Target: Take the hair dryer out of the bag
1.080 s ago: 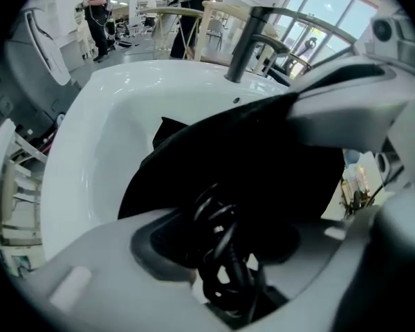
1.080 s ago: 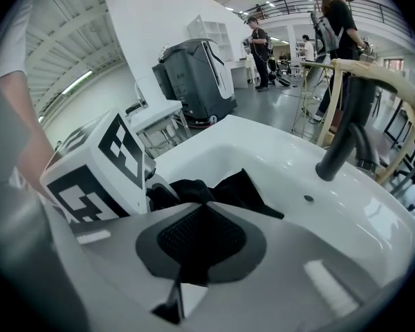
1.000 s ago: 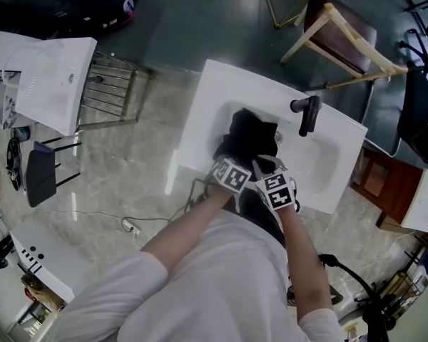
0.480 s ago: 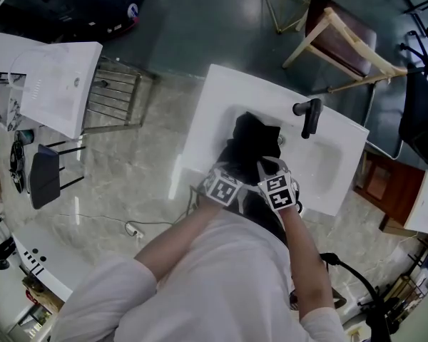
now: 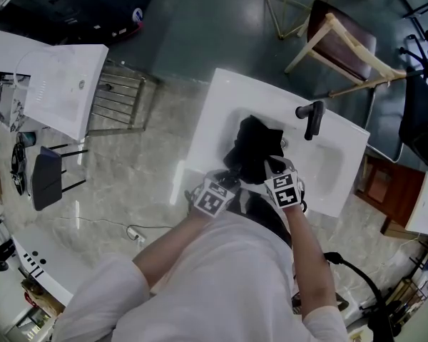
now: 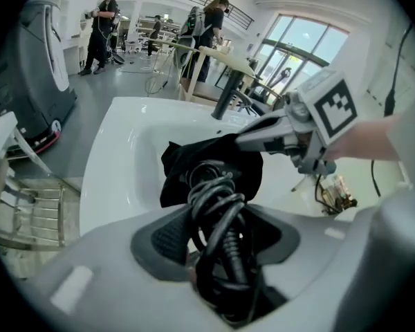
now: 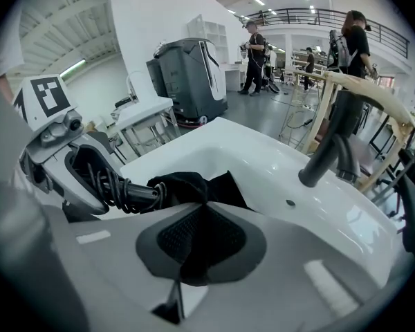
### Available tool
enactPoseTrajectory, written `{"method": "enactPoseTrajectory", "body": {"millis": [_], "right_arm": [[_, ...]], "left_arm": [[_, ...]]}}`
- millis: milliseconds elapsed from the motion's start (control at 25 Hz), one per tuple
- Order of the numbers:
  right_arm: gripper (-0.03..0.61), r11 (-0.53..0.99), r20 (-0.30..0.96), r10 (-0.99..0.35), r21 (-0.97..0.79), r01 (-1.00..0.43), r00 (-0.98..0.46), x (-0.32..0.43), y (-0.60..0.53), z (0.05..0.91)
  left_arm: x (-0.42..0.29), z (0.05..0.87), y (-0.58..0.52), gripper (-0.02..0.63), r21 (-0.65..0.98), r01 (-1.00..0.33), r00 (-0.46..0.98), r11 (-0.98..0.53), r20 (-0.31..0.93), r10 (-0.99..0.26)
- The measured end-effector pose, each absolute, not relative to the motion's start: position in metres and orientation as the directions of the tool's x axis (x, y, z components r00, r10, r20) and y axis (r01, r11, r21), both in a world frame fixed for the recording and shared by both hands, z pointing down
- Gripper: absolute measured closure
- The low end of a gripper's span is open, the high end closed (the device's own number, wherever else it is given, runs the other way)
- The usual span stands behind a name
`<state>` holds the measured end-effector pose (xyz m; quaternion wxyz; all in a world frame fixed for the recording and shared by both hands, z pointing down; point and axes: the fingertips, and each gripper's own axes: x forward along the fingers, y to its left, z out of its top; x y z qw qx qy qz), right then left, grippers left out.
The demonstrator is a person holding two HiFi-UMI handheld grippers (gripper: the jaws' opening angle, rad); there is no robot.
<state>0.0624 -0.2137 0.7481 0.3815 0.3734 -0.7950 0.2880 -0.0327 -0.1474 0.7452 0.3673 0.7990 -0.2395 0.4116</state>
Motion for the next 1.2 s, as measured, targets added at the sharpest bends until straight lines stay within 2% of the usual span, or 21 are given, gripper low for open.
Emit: {"method": "enactPoseTrajectory", "body": {"millis": [560, 840, 1080, 1200], "right_arm": [[0.558, 0.418, 0.782, -0.431, -0.269, -0.868, -0.450, 0.058, -0.212, 0.741], [0.552, 0.368, 0.801, -0.425, -0.273, -0.889, -0.422, 0.067, -0.203, 0.746], [0.551, 0.347, 0.801, -0.401, -0.315, -0.883, -0.443, 0.073, -0.182, 0.746], [0.517, 0.376, 0.787, -0.384, -0.345, -0.860, -0.483, 0.070, -0.170, 0.742]], "left_arm": [[-0.079, 0.708, -0.131, 0.399, 0.467, -0.678, 0.644, -0.568, 0.750, -0.151], [-0.085, 0.692, -0.108, 0.399, 0.538, -0.641, 0.716, -0.547, 0.677, -0.173], [-0.101, 0.668, -0.100, 0.399, 0.558, -0.665, 0.729, -0.496, 0.628, -0.272], [-0.107, 0.651, -0.102, 0.399, 0.539, -0.687, 0.718, -0.488, 0.607, -0.340]]}}
